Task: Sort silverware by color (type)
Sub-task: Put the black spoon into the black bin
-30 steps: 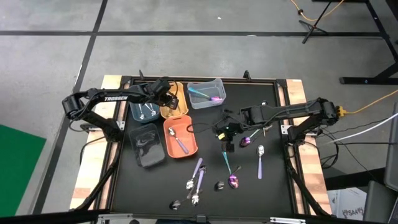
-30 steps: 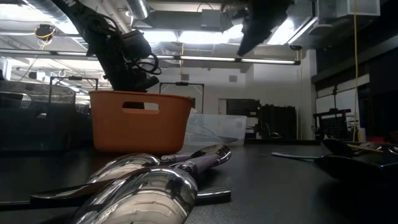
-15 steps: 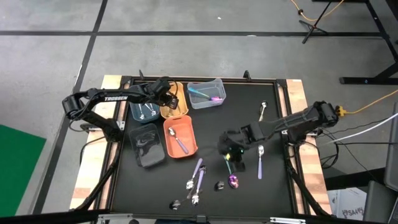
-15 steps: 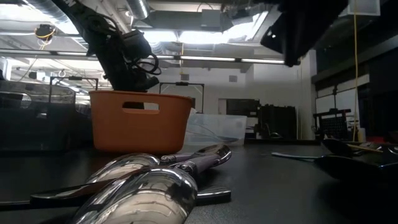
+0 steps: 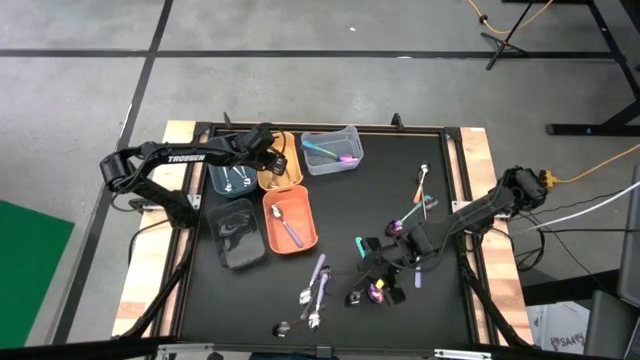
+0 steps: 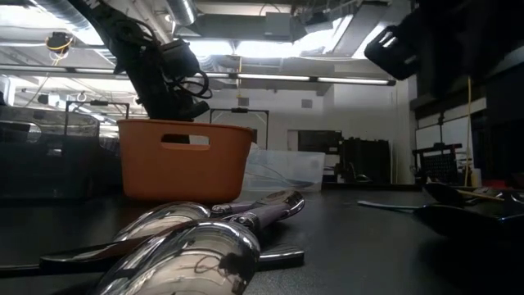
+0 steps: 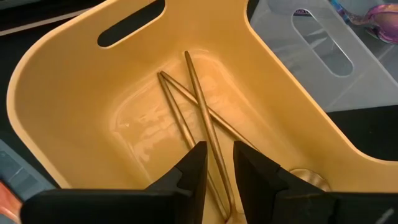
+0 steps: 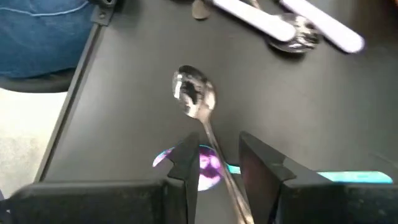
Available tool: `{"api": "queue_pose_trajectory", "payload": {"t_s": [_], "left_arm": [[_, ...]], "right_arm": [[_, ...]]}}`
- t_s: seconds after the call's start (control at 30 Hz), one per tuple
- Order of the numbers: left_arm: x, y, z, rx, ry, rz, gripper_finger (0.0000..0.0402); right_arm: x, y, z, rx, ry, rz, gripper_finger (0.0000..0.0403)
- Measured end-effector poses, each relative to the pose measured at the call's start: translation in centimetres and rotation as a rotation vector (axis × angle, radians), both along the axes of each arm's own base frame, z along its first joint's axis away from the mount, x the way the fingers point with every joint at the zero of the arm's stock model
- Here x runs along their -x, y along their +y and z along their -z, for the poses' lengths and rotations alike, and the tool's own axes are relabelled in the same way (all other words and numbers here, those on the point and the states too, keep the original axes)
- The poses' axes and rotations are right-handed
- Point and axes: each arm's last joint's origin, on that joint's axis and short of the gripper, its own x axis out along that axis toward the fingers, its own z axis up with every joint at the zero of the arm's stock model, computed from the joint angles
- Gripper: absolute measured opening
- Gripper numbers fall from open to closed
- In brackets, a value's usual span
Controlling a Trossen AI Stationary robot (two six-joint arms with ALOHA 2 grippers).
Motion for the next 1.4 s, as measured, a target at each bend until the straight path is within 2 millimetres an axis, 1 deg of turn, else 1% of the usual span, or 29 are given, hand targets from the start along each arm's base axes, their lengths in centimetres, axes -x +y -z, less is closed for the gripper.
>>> {"api": "queue_pose_trajectory", "payload": {"t_s": [0.23,0.53,0.73,0.93,1.1,1.23,1.4], "left_arm": [[0.0,0.0,0.0,0.0,0.0,0.0,0.0073],[0.0,0.0,0.0,0.001,0.0,0.0,0.0073],[0.0,0.0,0.0,0.0,0.0,0.0,0.0073],[0.0,0.0,0.0,0.0,0.0,0.0,0.0073],[0.0,0.0,0.0,0.001,0.0,0.0,0.0073],[0.0,0.0,0.0,0.001,0.0,-0.001,0.0073],[0.0,0.0,0.0,0.001,0.001,-0.001,0.0073]], "right_arm": [[0.8,1.0,2.3,-0.038,-0.07,-0.038,0.0099],[2.3,0.0,5.1,0.028,0.019,-0.026,0.0099],[3.1,-0.5,6.3,0.067,0.051,-0.016,0.0099],[3.5,-0.9,7.1,0.106,0.06,-0.001,0.0099],[3.5,-1.0,7.1,0.117,0.049,0.004,0.0099],[3.5,-1.0,7.1,0.134,0.031,-0.038,0.0099],[3.3,-0.9,7.5,0.132,0.033,-0.045,0.0099]]}}
